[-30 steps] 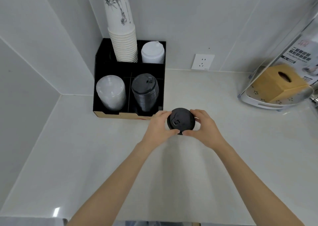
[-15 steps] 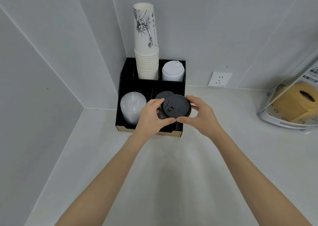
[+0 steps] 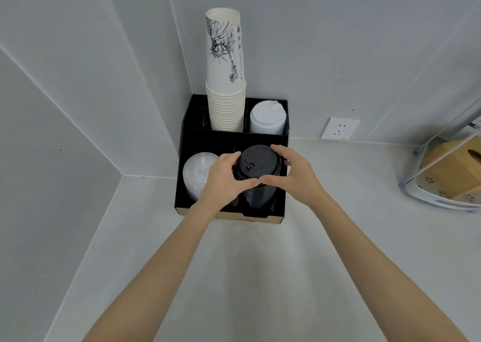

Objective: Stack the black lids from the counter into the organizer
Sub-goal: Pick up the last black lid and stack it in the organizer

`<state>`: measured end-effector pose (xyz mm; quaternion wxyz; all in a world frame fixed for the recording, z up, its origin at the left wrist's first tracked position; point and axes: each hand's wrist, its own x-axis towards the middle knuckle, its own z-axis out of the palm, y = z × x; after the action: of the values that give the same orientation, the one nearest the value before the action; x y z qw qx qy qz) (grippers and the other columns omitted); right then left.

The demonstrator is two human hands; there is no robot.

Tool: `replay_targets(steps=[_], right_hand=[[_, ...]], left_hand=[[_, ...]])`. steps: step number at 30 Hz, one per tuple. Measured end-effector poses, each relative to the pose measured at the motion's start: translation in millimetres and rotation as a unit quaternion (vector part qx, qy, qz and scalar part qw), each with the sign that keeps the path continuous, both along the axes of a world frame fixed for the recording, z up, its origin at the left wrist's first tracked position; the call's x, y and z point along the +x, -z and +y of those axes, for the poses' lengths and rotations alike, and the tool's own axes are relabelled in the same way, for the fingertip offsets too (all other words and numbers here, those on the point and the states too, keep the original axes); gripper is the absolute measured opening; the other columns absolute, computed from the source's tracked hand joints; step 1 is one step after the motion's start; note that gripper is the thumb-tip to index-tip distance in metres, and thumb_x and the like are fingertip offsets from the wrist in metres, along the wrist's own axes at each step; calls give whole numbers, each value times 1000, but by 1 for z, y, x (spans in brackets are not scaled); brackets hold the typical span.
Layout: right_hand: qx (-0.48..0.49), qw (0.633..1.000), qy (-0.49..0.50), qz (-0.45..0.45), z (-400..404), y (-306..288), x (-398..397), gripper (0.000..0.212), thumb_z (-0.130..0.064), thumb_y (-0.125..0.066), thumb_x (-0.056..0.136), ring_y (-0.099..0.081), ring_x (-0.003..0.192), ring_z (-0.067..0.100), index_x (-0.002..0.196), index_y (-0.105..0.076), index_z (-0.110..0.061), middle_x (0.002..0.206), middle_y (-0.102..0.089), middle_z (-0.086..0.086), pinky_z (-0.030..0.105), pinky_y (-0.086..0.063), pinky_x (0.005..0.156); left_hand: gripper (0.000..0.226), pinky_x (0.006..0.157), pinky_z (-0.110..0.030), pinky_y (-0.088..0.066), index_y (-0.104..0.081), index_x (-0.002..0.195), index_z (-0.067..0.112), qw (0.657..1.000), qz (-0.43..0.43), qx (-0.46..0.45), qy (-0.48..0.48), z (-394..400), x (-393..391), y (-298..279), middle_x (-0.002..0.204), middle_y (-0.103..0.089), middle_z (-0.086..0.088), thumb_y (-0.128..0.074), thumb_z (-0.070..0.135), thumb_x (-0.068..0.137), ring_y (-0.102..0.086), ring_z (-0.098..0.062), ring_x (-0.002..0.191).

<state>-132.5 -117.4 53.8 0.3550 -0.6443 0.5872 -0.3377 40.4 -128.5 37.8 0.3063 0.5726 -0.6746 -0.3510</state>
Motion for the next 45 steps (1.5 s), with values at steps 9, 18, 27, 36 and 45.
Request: replay_targets(steps=[9,18,27,36,45], right_hand=[[30,999,-4,10,-1,16,-2,74,-25,-78,66,-44,123,18,131,-41,-17,136,-48,3,29,-35,103],[69,996,16,-57,1,19,-4,64,-31,-69,75,-47,120,13,131,-41,-24,132,-52,-1,27,-37,100],[98,990,85,-61,0,15,-1,44,-33,-42,92,-44,112,7,133,-41,-17,135,-50,2,7,-33,83],[191,965,96,-154,-2,12,-2,45,-39,-37,92,-44,127,17,127,-49,-13,135,-51,3,38,-30,112],[171,980,74,-68,-7,8,0,41,-29,-40,91,-48,111,15,126,-49,-8,120,-58,4,35,-36,105]], left_hand=[[73,99,-41,-44,-43,127,13,1000,-6,22,6,0,-2,12,125,-51,-12,-77,29,64,-49,-22,114],[72,98,-37,-45,-42,127,16,999,12,41,10,0,-7,13,124,-57,-7,-76,29,65,-52,-21,113],[60,83,-20,-41,-49,114,25,997,47,57,16,4,-8,13,103,-58,11,-78,30,62,-54,-10,99],[82,113,-40,-27,-30,136,21,949,181,254,-42,7,-11,7,145,-39,1,-56,61,69,-36,-16,131],[44,106,-28,-30,-44,128,18,911,273,303,-68,1,-13,-1,138,-48,-2,-38,41,91,-42,-14,124]])
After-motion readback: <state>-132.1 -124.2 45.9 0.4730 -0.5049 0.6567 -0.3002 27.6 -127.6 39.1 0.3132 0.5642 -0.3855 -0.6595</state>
